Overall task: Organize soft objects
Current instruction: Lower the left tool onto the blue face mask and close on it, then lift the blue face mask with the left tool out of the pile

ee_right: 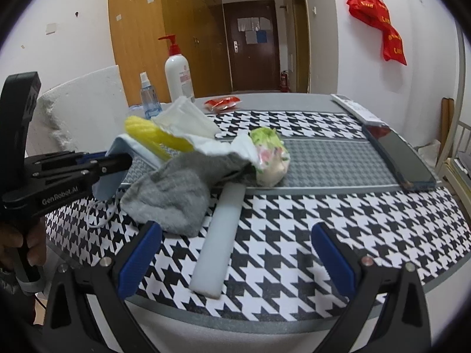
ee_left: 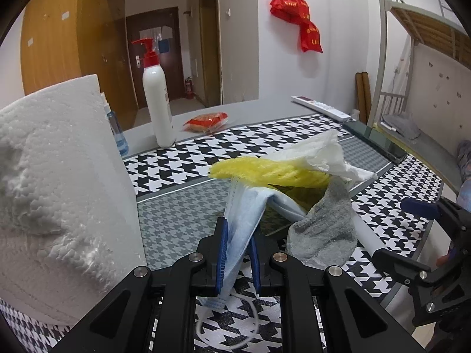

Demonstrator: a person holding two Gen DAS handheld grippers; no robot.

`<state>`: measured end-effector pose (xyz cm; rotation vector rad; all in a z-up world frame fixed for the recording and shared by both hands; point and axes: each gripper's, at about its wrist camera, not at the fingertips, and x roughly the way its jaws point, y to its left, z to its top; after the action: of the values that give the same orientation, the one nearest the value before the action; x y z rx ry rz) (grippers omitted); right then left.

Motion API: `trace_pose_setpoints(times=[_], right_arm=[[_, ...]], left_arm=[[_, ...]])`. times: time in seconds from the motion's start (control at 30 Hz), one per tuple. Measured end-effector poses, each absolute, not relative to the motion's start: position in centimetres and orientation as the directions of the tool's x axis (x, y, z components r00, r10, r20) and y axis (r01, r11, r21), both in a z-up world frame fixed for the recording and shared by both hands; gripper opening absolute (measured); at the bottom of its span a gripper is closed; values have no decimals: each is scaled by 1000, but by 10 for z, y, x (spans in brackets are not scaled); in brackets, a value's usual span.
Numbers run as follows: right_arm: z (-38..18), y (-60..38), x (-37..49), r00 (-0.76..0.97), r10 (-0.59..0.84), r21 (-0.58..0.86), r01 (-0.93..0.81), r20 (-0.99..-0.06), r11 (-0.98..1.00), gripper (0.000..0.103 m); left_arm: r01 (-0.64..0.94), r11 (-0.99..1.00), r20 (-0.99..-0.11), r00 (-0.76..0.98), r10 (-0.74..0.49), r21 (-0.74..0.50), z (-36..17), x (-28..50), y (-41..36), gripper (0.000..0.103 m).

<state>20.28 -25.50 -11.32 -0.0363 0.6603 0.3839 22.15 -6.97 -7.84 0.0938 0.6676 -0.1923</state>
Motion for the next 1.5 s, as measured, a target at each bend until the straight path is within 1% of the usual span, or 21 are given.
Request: trace_pose_setpoints(times=[0.17, 0.23, 0.3, 0.33, 0.4, 0.47, 0.63, 0.7, 0.77, 0.9, 0.97, 1.03, 1.1, 1.2, 1.4, 1.5], right_arm=[[-114, -250, 199, 720, 323, 66, -361, -615, 930, 103], [-115, -248, 196, 718, 320, 58, -364, -618, 930, 99], [-115, -246, 194, 718, 315, 52, -363, -621, 931, 87], [-115, -245, 194, 716, 310, 49, -360, -625, 931, 83], [-117, -244, 195, 713, 297, 38, -355, -635, 934, 72], [-118, -243, 196, 710, 286, 28, -351, -643, 936, 66], [-121, -239, 195, 702, 276, 15, -353, -656, 936, 62], [-123, -237, 195, 699, 267, 5, -353, -663, 936, 53], [-124, -236, 195, 694, 257, -4, -351, -672, 936, 46], [-123, -235, 194, 692, 252, -9, -350, -676, 937, 36], [-123, -232, 193, 693, 245, -23, -353, -678, 935, 34], [-123, -225, 188, 698, 229, -59, -362, -678, 930, 26], [-123, -223, 189, 697, 224, -65, -363, -681, 930, 24], [-121, -229, 192, 689, 249, -22, -359, -680, 933, 19], [-111, -240, 190, 711, 270, 13, -344, -650, 939, 17], [-106, -246, 190, 720, 275, 25, -338, -637, 941, 17]], left_arm=[[204, 979, -608, 779, -150, 19, -76, 215, -67, 15], [206, 978, -600, 785, -156, 16, -74, 212, -66, 15], [208, 978, -593, 789, -162, 10, -73, 209, -66, 15], [210, 978, -588, 792, -167, 5, -72, 208, -65, 15], [212, 977, -579, 798, -171, 3, -70, 205, -63, 15], [208, 978, -575, 801, -168, 4, -69, 203, -62, 15], [214, 977, -562, 808, -177, -1, -66, 199, -60, 15], [215, 977, -552, 814, -180, -2, -64, 197, -59, 15], [221, 975, -543, 819, -186, 1, -62, 195, -58, 15], [219, 976, -528, 829, -182, 7, -60, 190, -57, 15], [215, 977, -520, 835, -181, 6, -59, 188, -56, 15], [219, 976, -512, 839, -186, 5, -57, 185, -55, 15], [222, 975, -507, 840, -192, -2, -55, 185, -54, 15], [227, 974, -495, 845, -201, -8, -52, 183, -52, 15], [215, 977, -487, 852, -191, -6, -50, 179, -49, 15], [216, 976, -502, 844, -189, -4, -54, 179, -47, 15]])
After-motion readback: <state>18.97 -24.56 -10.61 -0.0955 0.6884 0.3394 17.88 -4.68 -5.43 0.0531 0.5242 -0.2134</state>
